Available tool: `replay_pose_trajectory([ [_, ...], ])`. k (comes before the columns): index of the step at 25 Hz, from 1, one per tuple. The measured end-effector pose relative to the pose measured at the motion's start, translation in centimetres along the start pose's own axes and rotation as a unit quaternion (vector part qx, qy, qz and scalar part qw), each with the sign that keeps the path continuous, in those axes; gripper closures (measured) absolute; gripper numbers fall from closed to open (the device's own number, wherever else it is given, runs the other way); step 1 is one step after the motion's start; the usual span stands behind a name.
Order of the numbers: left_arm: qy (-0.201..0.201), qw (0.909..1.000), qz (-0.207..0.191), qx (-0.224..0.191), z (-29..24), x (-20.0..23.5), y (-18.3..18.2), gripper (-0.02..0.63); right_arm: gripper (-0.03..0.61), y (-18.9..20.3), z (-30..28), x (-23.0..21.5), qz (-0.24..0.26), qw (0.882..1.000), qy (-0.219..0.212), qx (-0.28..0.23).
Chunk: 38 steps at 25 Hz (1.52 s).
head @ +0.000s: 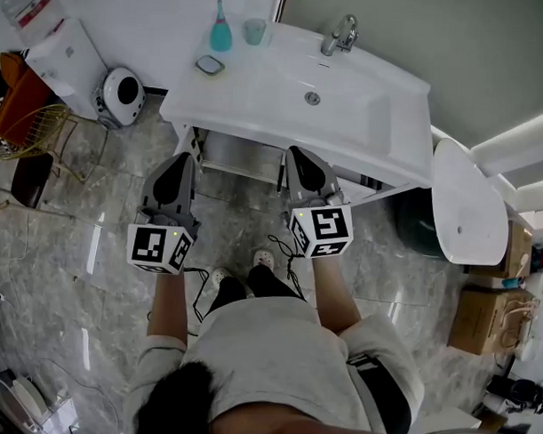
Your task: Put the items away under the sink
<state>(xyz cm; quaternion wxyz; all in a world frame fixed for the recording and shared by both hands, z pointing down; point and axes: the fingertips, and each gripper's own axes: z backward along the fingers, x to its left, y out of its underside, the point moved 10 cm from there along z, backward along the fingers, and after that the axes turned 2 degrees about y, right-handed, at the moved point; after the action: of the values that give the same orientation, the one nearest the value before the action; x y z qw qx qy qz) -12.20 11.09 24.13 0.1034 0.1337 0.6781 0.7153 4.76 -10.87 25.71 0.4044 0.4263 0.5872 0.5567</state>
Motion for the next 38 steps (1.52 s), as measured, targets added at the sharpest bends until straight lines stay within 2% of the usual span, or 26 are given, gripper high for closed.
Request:
replay_pose_trajectory([
  [16, 0.0, 0.999, -0.024, -0.037, 1.6, -2.0, -4.2, 0.606, 0.568, -3.5, 2.9, 0.0, 0.009, 0.999, 0.009, -0.043],
  [38, -0.011, 0.998, -0.033, -0.052, 4.9, -2.5, -4.9, 0.606, 0.568, -3.9, 5.0, 2.4, 0.012, 0.999, 0.006, -0.049],
])
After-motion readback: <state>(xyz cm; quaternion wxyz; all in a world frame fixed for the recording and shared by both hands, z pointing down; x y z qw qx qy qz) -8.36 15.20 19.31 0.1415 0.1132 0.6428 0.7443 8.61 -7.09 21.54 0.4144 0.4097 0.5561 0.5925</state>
